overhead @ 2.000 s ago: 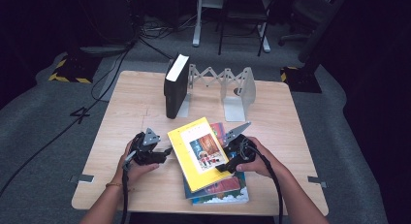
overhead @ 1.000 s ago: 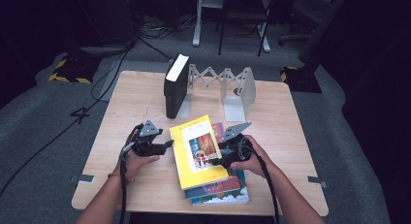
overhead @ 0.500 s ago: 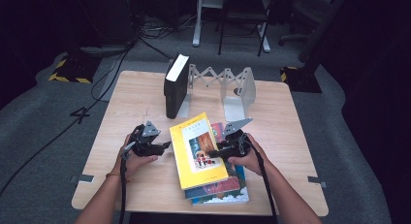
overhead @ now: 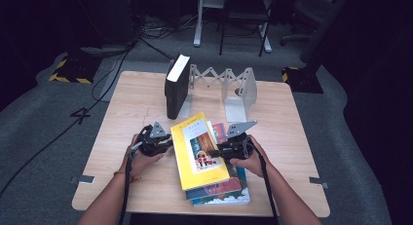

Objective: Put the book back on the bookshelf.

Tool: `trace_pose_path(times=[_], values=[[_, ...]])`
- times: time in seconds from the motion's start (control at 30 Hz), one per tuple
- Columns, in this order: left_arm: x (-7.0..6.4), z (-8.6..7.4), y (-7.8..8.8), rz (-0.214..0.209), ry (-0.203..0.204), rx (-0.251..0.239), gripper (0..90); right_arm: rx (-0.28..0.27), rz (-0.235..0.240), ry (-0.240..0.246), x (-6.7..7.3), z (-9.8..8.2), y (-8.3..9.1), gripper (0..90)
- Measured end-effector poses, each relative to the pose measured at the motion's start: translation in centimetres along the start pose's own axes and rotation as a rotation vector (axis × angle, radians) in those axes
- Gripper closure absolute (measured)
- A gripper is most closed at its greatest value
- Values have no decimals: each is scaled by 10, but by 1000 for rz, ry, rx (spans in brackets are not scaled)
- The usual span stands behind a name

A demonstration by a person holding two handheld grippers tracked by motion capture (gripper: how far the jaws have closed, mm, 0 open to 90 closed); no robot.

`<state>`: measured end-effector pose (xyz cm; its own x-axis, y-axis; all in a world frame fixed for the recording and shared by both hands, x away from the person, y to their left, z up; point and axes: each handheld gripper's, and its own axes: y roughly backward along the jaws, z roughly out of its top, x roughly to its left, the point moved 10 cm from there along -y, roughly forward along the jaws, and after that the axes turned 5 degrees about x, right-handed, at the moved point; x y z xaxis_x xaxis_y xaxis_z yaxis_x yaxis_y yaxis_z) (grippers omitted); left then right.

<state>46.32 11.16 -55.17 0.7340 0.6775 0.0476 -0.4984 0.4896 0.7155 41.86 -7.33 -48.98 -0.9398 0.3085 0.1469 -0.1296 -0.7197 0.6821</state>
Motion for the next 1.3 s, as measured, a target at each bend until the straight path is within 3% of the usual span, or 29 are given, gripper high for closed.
trace_pose_path(times=[0.17,0.27,0.37,0.57,0.67,0.8,0.9,1.03,1.13,1.23,1.3], values=[[-3,13,16,-15,-16,-80,788,-46,-7,57,7,7,11,750],[-3,24,25,2,-32,-111,786,-83,-22,92,14,13,20,751],[-2,35,31,0,-17,-149,762,-116,-42,108,17,17,30,759],[1,49,29,8,0,-139,648,-160,-63,136,19,20,42,786],[0,54,30,-18,9,-167,663,-175,-65,145,21,20,45,790],[-9,64,39,-40,-22,-217,792,-163,-83,146,18,17,46,776],[-16,76,48,-60,-50,-255,880,-160,-79,141,16,15,48,712],[-25,90,56,-68,-95,-266,897,-151,-88,131,14,17,45,615],[-33,101,62,-80,-123,-279,897,-163,-93,113,10,20,44,592],[-38,108,66,-79,-151,-278,897,-189,-100,100,6,25,46,681],[-38,112,69,-80,-147,-285,898,-197,-113,108,5,28,49,729]])
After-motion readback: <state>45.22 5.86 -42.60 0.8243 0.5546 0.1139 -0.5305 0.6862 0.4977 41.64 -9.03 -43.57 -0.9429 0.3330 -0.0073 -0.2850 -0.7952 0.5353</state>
